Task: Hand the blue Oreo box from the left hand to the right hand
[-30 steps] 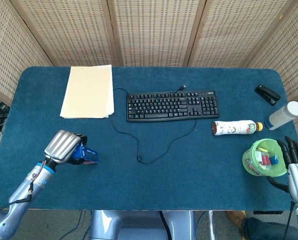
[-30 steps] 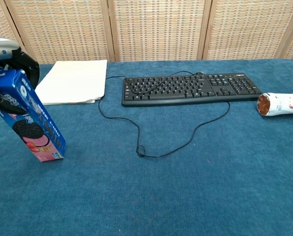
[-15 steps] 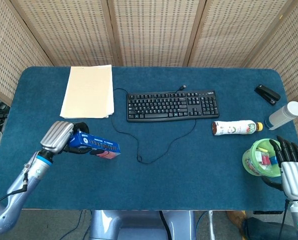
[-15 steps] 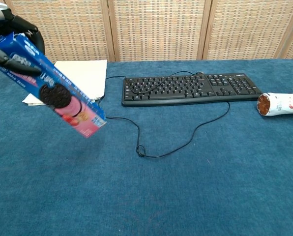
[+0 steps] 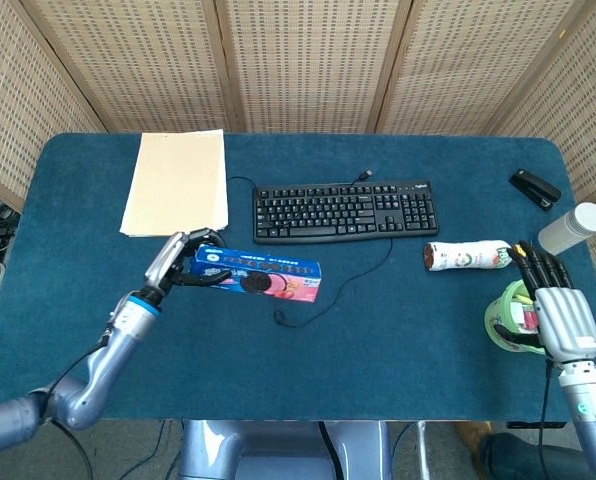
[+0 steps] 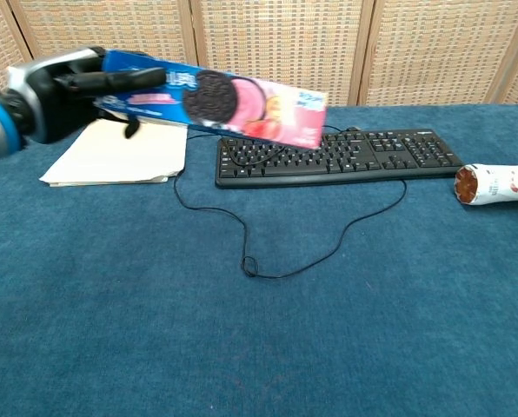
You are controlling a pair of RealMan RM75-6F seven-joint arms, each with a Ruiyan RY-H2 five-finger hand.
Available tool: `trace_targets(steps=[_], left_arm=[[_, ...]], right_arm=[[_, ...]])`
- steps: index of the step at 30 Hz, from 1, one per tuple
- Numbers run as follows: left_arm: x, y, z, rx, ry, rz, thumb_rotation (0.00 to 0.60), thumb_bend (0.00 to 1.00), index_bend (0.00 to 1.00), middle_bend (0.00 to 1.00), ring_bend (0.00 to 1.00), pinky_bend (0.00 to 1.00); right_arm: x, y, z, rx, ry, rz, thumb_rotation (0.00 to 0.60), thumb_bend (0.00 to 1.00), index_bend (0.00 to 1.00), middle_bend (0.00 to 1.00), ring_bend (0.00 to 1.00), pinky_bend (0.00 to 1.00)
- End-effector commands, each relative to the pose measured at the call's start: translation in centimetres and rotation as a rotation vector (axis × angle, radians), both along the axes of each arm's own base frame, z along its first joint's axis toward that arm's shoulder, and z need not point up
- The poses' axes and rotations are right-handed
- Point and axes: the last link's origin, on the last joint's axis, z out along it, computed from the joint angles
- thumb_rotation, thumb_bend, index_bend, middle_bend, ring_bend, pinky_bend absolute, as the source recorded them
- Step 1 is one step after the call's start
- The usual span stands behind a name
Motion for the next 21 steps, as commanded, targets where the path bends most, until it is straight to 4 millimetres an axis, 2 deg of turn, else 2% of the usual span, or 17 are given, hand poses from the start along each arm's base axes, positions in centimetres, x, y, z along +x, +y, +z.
trace_targets(steps=[1,13,17,21], left_arm=[[1.8,0.7,-1.8,-0.036,-0.058,0.021,0.600,0.36,0.75,0.63,0.63,0.69],[5.6,0.7,-4.9,-0.137,-0.176,0.082,0.600,0.36,0.77,0.64,0.63,0.69],[6.9,0.5,-6.5,-0.161,-0.218,0.107,0.600,0.36,0.77,0.64,0.63,0.69],[7.4,0.4,-7.5,-0.168,-0.221,0.116,0.600,0.37,0.77,0.64,0.63,0.69]], right_arm=[[1.2,-0.6,-0.5,0.016,-0.007,0.024,0.600,0.00,0.03,0.00,0.00,0.00],[6.5,-2.7,-2.0,0.111,-0.032,0.105,0.600,0.00,0.02,0.00,0.00,0.00],[9.3,-4.2,-3.2,0.176,-0.046,0.145,0.600,0.00,0.01,0.00,0.00,0.00],[10.4,-4.9,-3.6,0.223,-0.073,0.135,0.600,0.00,0.00,0.00,0.00,0.00]])
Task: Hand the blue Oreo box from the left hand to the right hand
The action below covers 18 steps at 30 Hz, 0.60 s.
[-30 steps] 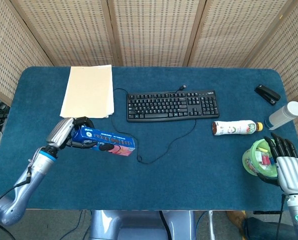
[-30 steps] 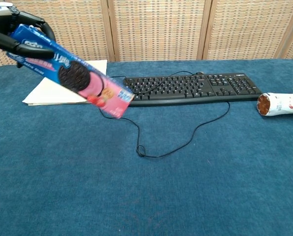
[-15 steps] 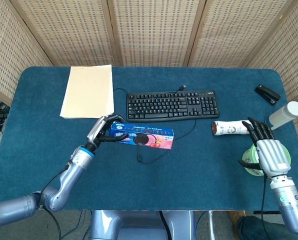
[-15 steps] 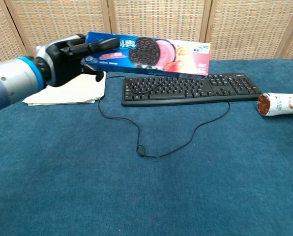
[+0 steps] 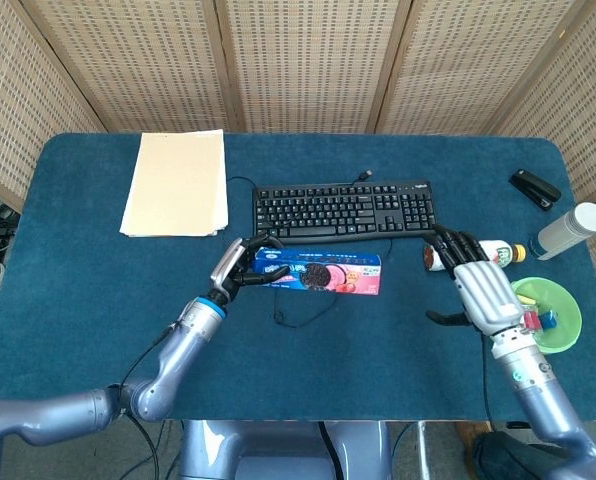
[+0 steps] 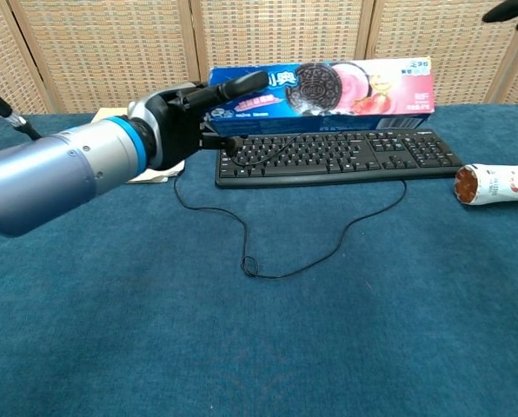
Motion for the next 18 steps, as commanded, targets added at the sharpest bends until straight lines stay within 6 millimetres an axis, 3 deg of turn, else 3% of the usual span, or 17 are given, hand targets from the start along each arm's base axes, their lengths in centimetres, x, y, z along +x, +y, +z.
trace_targets(steps=[1,5,18], left_arm=[[0.6,0.0,-0.9,-0.007,-0.007,0.012,0.600,0.37,0.77,0.64,0.63,0.69],[1.0,0.2,-1.9,-0.005,-0.026,0.035,0.600,0.37,0.77,0.65,0.64,0.69],[2.5,0.9,-2.9,-0.004,-0.065,0.070,0.600,0.37,0.77,0.65,0.64,0.69]], right_arm=[[1.7,-1.1,-0.5,0.047,-0.016,0.007,0.600,0.00,0.00,0.00,0.00,0.00],[2.5,-2.4,-0.7,0.047,0.009,0.021,0.600,0.00,0.00,0.00,0.00,0.00],[5.6,-2.9,-4.3,0.054,0.107,0.125,0.600,0.00,0.00,0.00,0.00,0.00]])
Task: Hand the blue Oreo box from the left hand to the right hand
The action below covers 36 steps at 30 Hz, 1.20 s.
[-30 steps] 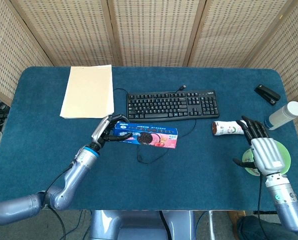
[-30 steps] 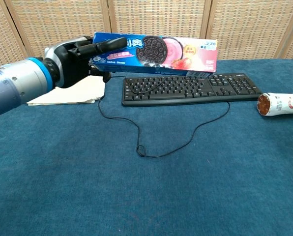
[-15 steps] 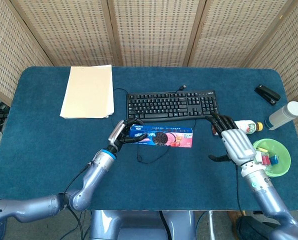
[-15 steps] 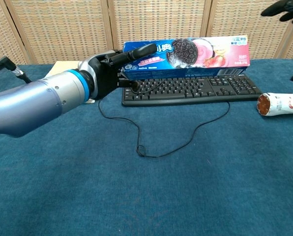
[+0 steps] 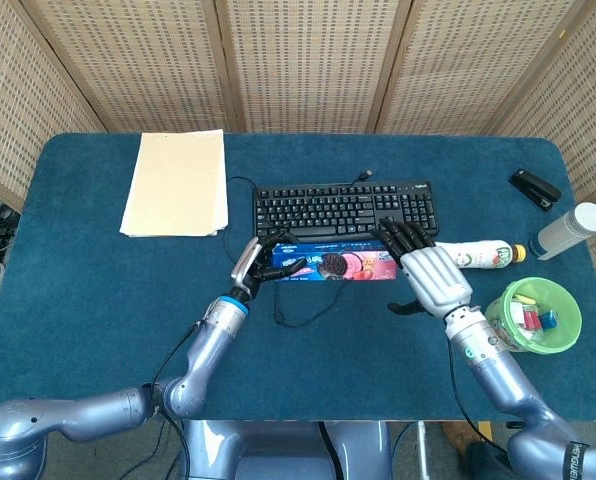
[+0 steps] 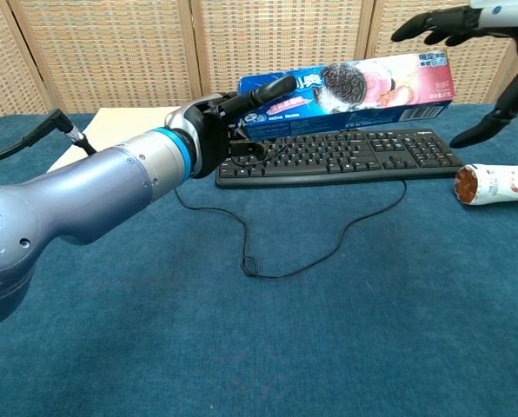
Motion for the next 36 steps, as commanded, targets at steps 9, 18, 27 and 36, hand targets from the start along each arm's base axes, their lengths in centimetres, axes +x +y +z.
trace_targets(steps=[9,18,27,36], left_arm=[[0.5,-0.2,-0.1,-0.008,-0.003,0.001,0.600,0.39,0.77,0.65,0.64,0.69],[0.7,-0.9,-0.3,-0.034,-0.013,0.007,0.600,0.39,0.77,0.65,0.64,0.69],[0.7,-1.3,-0.1,-0.056,-0.009,-0.007,0.600,0.34,0.71,0.62,0.62,0.67],[0.8,-1.7,0.2,-0.068,0.000,-0.053,0.600,0.10,0.13,0.08,0.10,0.25]], right_arm=[[2.3,-0.1,-3.6,-0.048,0.086,0.097,0.600,0.00,0.01,0.00,0.00,0.00],[4.0,-1.7,-5.6,-0.135,0.080,0.135,0.600,0.12,0.32,0.20,0.10,0.02],[3.5,-2.0,-6.2,-0.153,0.067,0.126,0.600,0.54,0.72,0.64,0.66,0.67],[3.5,-2.0,-5.9,-0.147,0.070,0.129,0.600,0.59,0.72,0.65,0.68,0.71]])
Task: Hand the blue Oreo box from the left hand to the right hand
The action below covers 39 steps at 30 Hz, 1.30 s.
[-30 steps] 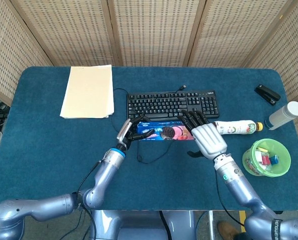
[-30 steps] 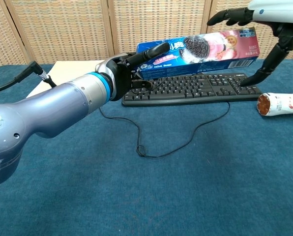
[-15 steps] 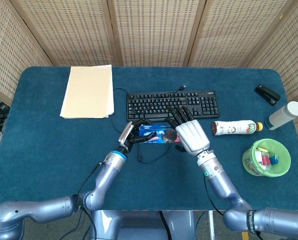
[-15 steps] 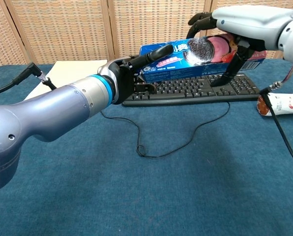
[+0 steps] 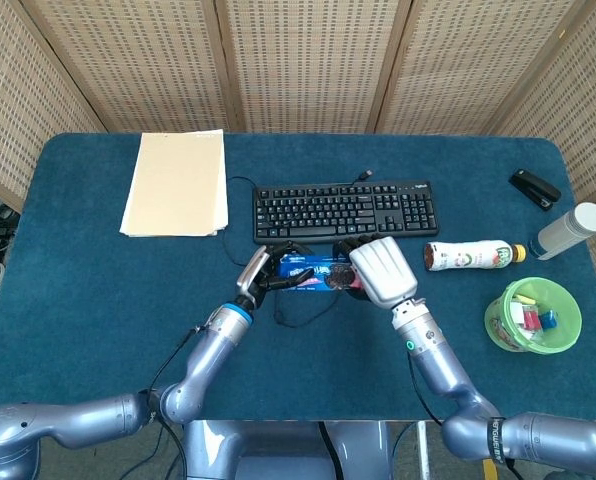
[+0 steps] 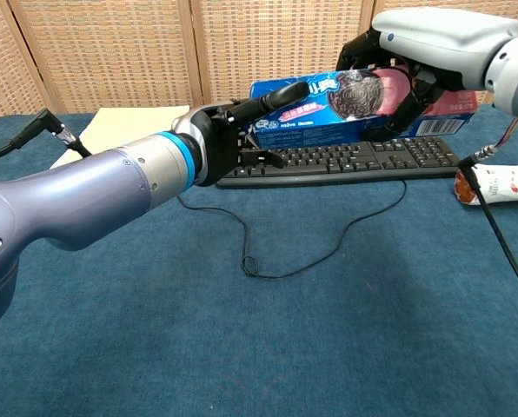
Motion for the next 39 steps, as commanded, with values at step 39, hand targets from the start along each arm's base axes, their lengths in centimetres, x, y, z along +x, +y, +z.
trace_targets(steps=[39], left_arm=[[-23.2,-12.0,23.7,0.497,1.470,0.043,0.600,0.05,0.00,0.00,0.00,0.00]], right_arm=[[-1.2,3.1,-2.9,0.064,0.076,0.022,0.600,0.58,0.72,0.65,0.68,0.71]])
